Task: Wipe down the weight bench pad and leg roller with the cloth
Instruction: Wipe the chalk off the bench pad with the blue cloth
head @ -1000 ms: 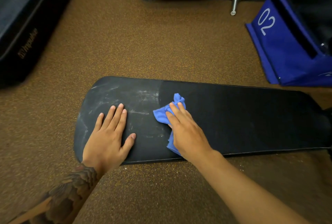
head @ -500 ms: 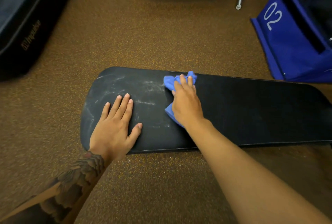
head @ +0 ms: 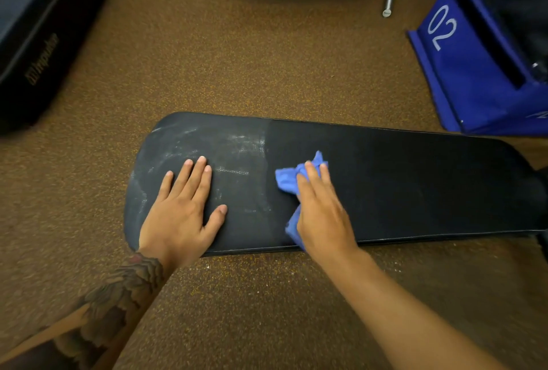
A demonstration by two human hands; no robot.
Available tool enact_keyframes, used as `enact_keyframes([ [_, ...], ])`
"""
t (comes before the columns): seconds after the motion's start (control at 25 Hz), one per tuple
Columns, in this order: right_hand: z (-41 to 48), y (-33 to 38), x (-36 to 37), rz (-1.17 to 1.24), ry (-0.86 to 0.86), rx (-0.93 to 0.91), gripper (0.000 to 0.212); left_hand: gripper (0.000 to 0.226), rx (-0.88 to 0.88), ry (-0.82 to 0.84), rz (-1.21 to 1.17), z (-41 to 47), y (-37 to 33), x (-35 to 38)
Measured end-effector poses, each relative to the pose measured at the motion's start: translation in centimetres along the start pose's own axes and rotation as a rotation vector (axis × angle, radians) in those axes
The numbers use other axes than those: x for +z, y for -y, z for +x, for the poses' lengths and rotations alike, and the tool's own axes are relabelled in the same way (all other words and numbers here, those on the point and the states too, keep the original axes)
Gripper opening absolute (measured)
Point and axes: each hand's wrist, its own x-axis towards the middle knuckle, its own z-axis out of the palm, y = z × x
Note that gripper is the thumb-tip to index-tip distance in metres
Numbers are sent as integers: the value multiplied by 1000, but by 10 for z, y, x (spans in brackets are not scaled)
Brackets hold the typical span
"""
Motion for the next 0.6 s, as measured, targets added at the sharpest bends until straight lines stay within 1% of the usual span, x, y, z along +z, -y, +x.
enact_keyframes([
  [0.12, 48, 5, 7, -6, -52, 126, 49, 76, 1, -6, -1, 0, -1, 0],
  [0.24, 56, 17, 16, 3, -95, 129, 43, 76, -4, -13, 0, 0, -2, 1],
  [0.32, 29, 30, 22, 30, -74, 67, 46, 77, -3, -16, 1, 0, -2, 2],
  [0.44, -36, 45, 17, 63, 7, -139, 59, 77, -4, -5, 12, 1, -1, 2],
  [0.52, -65, 40, 6, 25, 104, -250, 66, 78, -5, 5, 15, 2, 0, 1],
  [0.6, -69, 24, -3, -24, 134, -283, 65, 78, -2, 17, 15, 1, 1, 0],
])
